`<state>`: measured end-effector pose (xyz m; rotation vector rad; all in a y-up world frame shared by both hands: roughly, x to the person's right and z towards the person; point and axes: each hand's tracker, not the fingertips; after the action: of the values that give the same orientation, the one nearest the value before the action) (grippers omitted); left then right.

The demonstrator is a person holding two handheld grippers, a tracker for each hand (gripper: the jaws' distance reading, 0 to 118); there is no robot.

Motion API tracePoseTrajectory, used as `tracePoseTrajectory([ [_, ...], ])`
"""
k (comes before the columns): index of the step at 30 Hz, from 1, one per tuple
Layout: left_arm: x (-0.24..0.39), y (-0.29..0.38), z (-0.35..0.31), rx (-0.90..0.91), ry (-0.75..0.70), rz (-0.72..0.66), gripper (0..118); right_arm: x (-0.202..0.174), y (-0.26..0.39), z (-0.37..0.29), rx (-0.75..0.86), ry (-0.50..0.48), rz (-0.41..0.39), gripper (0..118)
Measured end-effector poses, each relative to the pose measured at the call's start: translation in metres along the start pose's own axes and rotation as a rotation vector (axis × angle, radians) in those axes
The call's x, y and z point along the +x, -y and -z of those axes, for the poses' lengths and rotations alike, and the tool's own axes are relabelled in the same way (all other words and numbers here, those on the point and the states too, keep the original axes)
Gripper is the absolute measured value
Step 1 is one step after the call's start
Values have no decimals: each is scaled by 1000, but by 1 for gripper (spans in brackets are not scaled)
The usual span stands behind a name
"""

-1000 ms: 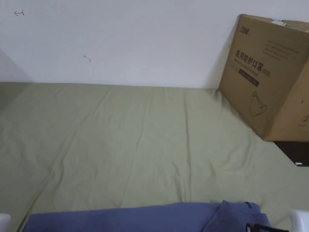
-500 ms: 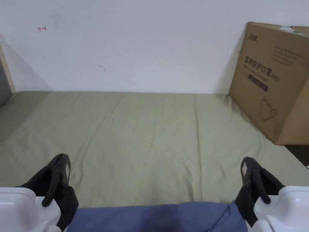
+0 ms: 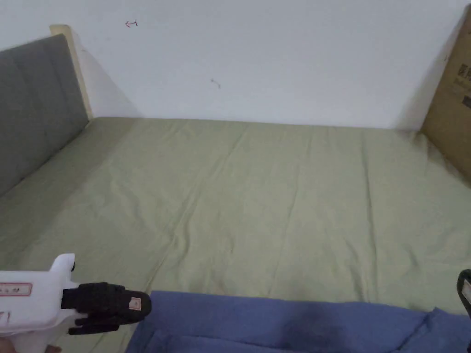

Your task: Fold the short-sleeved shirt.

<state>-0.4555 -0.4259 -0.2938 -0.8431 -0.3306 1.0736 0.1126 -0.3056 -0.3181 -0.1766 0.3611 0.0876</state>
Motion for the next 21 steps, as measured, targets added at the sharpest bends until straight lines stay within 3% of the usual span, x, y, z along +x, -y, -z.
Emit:
tracePoseTrajectory([
  [2, -32, -6, 6, 25, 14, -54, 96, -5, 3, 6, -30, -6, 10, 0],
  [3, -47, -8, 13, 16, 47, -71, 117, -8, 5, 10, -47, -11, 16, 0],
  [10, -91, 1, 45, -75, 250, -234, 118, -29, 10, 33, -148, -26, -34, 0],
  [12, -95, 0, 66, -76, 402, -173, 118, -34, 11, 35, -163, -34, -45, 0],
  [13, -87, -2, 77, -82, 380, -161, 118, -36, 12, 37, -172, -41, -49, 0],
  [14, -80, -1, 86, -77, 339, -161, 117, -38, 12, 38, -177, -46, -52, 0],
  [15, -74, -2, 94, -77, 237, -118, 105, -40, 14, 39, -180, -51, -55, 0],
  [16, -69, -2, 102, -58, 167, -74, 73, -43, 15, 40, -184, -57, -58, 0],
  [17, -62, -3, 104, -30, 102, -32, 15, -45, 16, 42, -188, -62, -61, 0],
  [18, -57, -3, 108, -11, -77, 28, 2, -47, 17, 43, -192, -67, -62, 0],
  [19, -61, 0, 116, -2, -365, 87, 2, -49, 18, 43, -197, -72, -60, 0],
  [20, -83, 1, 116, -4, -146, 35, 2, -51, 19, 44, -204, -78, -56, 0],
  [21, -80, -3, 114, 51, -95, -43, 2, -51, 19, 44, -213, -84, -52, 0],
])
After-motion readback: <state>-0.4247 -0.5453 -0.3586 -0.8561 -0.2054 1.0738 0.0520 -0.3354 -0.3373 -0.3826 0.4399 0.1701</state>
